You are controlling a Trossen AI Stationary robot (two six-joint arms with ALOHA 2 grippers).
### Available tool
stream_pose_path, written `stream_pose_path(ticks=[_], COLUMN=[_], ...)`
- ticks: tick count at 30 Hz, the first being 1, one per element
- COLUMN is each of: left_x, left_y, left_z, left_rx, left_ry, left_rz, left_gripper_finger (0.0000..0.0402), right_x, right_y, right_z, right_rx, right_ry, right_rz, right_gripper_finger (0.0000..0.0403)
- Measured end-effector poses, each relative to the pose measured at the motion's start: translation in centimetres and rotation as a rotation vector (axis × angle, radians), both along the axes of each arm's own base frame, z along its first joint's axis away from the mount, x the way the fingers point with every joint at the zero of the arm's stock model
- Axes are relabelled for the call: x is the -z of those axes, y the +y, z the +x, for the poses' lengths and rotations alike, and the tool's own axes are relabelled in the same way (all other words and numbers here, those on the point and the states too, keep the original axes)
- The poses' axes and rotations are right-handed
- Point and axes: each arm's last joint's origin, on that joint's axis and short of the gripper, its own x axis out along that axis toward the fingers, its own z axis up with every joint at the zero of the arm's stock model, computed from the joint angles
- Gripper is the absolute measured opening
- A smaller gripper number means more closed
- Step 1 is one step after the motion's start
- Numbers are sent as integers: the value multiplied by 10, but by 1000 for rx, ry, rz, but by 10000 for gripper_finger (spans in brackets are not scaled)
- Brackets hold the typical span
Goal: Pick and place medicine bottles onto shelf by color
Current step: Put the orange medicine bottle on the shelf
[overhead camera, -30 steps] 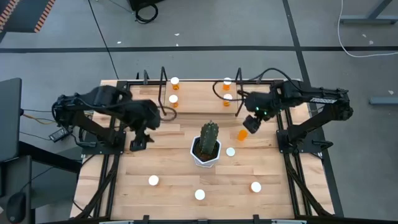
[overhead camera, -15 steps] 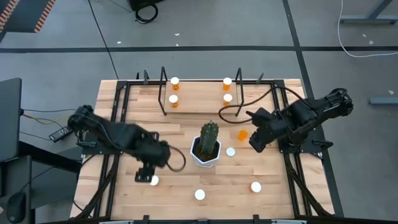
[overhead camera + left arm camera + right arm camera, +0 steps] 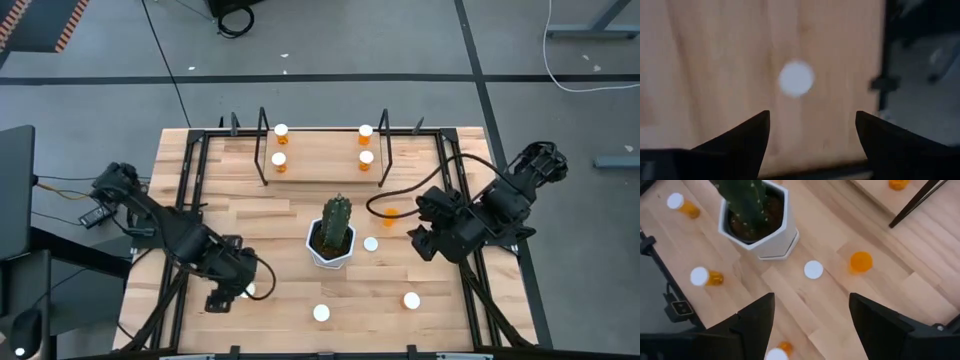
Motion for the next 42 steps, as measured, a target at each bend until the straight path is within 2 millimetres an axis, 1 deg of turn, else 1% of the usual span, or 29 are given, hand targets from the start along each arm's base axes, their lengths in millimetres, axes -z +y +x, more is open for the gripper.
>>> stream_pose_path(ticks=[1,3,7,11,16,21,27,34,42], left_x=[-1,1,10,27,52,69,89,96,106], left_y=[-1,-4,-9,-10,-9,-14,-14,-17,-23], left_z=[-1,-3,-3,-2,-6,-3,-6,-2,5], left_rx=[-21,-36,44,51,-7,-42,-23,9,41], left_ry=[-35,-97,-155,-116,-48,-72,-44,-58,-48], left_rz=[-13,21,141,120,95,13,48,91,68], left_gripper_finger=[300,302,303,311,329,337,335,334,334], right_x=[0,0,0,1,1,1,1,1,1], right_y=[2,4,9,10,9,9,9,10,10], right_z=[-1,-3,-7,-7,-7,-7,-7,-6,-6], right_rx=[0,7,16,32,46,49,50,55,54], right_ry=[-1,-6,-15,-22,-37,-39,-41,-43,-44], right_rz=[5,19,32,35,25,24,21,32,35], right_gripper_finger=[262,262,262,262,262,262,262,262,262])
